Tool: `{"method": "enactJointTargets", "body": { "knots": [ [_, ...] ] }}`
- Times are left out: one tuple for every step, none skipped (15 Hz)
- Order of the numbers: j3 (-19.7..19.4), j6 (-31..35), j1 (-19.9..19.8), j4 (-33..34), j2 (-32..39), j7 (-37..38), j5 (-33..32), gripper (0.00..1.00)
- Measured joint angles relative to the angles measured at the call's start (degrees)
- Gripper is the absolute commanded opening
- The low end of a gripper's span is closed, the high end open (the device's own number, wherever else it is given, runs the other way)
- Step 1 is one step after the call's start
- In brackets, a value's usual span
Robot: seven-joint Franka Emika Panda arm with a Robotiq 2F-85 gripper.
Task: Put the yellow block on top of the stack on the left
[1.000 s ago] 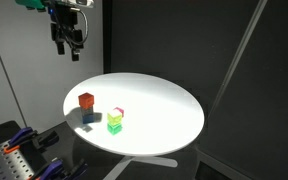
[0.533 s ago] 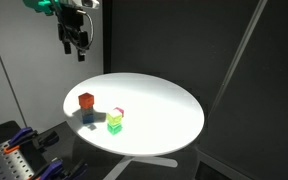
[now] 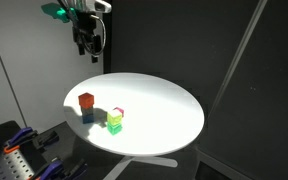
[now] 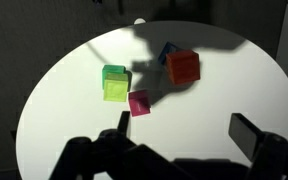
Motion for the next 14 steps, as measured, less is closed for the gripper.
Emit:
{"method": "enactJointTargets", "body": {
  "knots": [
    [-0.33,0.67,-0.11,0.54,1.13,-0.08,0.0,1.0],
    [-0.7,1.31,-0.18,1.21,2.34,-0.19,0.0,1.0],
    [-1.08,1.71,-0.28,1.96,3.62,-0.51,0.0,1.0],
    [-1.47,1.9,-0.37,2.84,4.83,-0.98,0.0,1.0],
    [-1.9,1.92,-0.47,3.81,6.07,-1.75,0.0,1.0],
    [-2.33,1.92,-0.64,4.86,7.26,-2.51,0.01,1.0],
    [-2.73,1.92,-0.84,5.95,8.41,-3.23,0.01,1.0],
    [-3.08,1.92,-1.08,7.0,9.54,-3.93,0.01,1.0],
    [-3.42,1.92,-1.36,8.11,10.73,-4.43,0.01,1.0],
    [-3.69,1.93,-1.67,9.2,11.9,-5.01,0.01,1.0],
    [-3.87,2.25,-1.97,10.15,13.06,-5.46,0.01,1.0],
    [-4.01,2.87,-2.27,10.98,14.31,-5.92,0.01,1.0],
    [-4.11,3.5,-2.52,11.72,15.59,-6.23,0.01,1.0],
    [-4.17,4.09,-2.69,12.41,16.97,-6.42,0.01,1.0]
  ]
}}
